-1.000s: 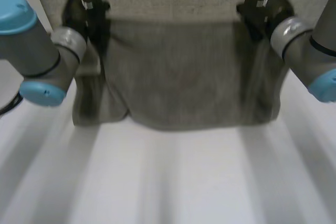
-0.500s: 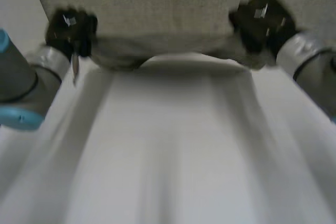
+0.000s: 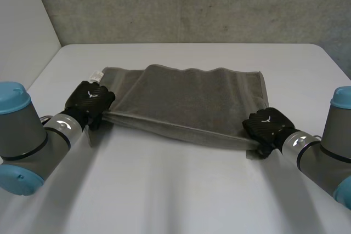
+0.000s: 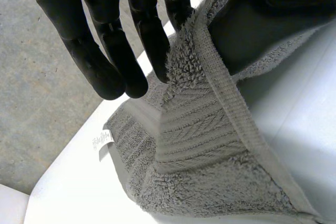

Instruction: Fold the towel.

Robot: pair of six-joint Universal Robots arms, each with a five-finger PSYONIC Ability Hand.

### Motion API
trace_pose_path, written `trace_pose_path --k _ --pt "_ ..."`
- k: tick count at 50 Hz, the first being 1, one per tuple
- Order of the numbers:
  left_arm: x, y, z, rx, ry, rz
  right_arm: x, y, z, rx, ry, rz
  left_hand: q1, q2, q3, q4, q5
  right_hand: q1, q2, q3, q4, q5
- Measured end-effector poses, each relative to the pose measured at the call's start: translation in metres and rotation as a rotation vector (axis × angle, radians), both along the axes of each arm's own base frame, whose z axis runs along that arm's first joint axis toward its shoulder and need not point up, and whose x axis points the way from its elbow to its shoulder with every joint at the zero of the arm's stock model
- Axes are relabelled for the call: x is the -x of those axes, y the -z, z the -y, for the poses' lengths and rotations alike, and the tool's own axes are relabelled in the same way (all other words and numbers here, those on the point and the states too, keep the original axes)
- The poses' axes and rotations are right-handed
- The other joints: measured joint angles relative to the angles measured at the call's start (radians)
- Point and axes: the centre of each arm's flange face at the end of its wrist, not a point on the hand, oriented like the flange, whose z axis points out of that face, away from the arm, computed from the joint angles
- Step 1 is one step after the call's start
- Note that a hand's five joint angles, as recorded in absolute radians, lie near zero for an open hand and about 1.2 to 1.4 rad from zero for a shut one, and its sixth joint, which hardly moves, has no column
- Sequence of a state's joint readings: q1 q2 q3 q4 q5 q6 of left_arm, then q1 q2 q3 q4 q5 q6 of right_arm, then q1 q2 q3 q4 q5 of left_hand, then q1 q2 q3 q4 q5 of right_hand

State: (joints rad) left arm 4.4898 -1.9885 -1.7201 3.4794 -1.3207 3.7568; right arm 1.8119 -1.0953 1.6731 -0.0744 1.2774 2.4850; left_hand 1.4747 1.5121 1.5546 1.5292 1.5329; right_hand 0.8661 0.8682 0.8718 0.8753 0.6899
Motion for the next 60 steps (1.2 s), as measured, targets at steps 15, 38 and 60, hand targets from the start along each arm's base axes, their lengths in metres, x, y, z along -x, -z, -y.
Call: trace_pose_path --k 15,38,60 --pt "0.000 -0.001 0.001 0.014 -0.008 -0.011 0.012 -0.002 0.011 0.022 0.115 -0.005 0.001 0.000 0.000 0.000 0.000 -0.234 -0.201 -0.226 -0.238 -0.245" --pt "-0.004 -0.012 0.003 0.010 -0.037 -0.081 0.018 -0.059 0.017 0.230 0.142 0.160 0.005 0.000 0.000 0.000 0.000 0.473 0.474 0.474 0.472 0.490" --pt "-0.005 -0.008 0.002 -0.002 -0.038 -0.080 0.021 -0.022 0.016 0.097 0.101 0.023 0.005 0.000 0.000 0.000 0.000 0.350 0.350 0.342 0.339 0.348"
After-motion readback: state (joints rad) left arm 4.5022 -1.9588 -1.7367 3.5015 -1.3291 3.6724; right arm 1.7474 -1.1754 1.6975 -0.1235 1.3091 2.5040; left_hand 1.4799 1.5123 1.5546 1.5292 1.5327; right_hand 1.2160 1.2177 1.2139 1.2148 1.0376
